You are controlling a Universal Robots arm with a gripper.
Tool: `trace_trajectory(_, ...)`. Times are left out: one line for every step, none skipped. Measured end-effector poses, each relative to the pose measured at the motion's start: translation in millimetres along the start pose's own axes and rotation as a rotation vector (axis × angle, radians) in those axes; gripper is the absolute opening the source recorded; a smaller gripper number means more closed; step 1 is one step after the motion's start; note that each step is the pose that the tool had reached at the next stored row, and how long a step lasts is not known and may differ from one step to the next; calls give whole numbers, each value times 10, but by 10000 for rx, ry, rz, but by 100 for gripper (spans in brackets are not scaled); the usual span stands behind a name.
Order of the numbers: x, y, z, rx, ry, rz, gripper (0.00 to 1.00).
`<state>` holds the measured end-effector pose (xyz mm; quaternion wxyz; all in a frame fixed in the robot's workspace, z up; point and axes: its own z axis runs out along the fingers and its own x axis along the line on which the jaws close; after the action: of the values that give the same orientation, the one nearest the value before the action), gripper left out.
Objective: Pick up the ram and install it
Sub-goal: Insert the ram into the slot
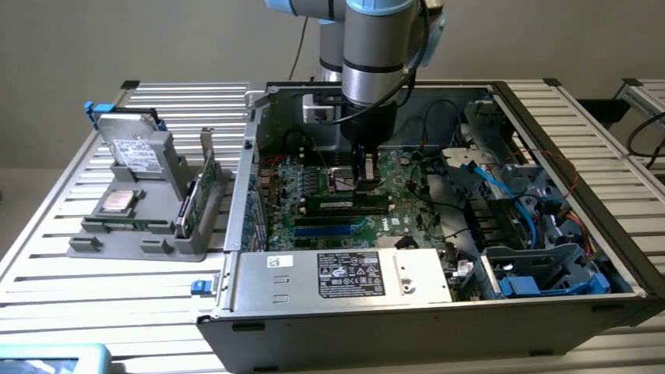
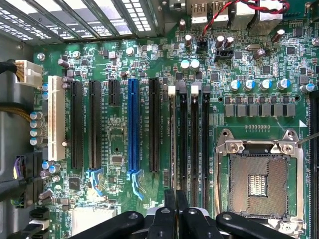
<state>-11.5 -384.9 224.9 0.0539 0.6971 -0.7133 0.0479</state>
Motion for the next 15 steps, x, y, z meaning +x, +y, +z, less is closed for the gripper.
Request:
trace_trajectory(0,0,0,0,0,0,14)
trace_trajectory(0,0,0,0,0,0,20)
trace_trajectory(0,0,-1,0,0,0,20)
trace_trajectory(0,0,-1,0,0,0,26)
trace_trajectory(0,0,-2,0,1,-1,26)
trace_trajectory(1,0,-5,-1,3,0,33)
trace_trajectory(2,0,-13,-1,5,0,33)
trace_trajectory(4,-2,-28,0,3,0,33)
trace_trajectory(5,-6,-38,0,3,-1,33)
trace_trajectory(7,-13,-51,-1,3,1,33)
trace_trajectory(9,-31,-64,-3,4,0,33)
trace_trajectory(13,-52,-77,-8,3,-2,33)
trace_trajectory(19,-78,-97,-21,3,-3,33)
trace_trajectory(29,-103,-121,-40,3,-6,33)
trace_trajectory(43,-128,-155,-63,5,-9,33)
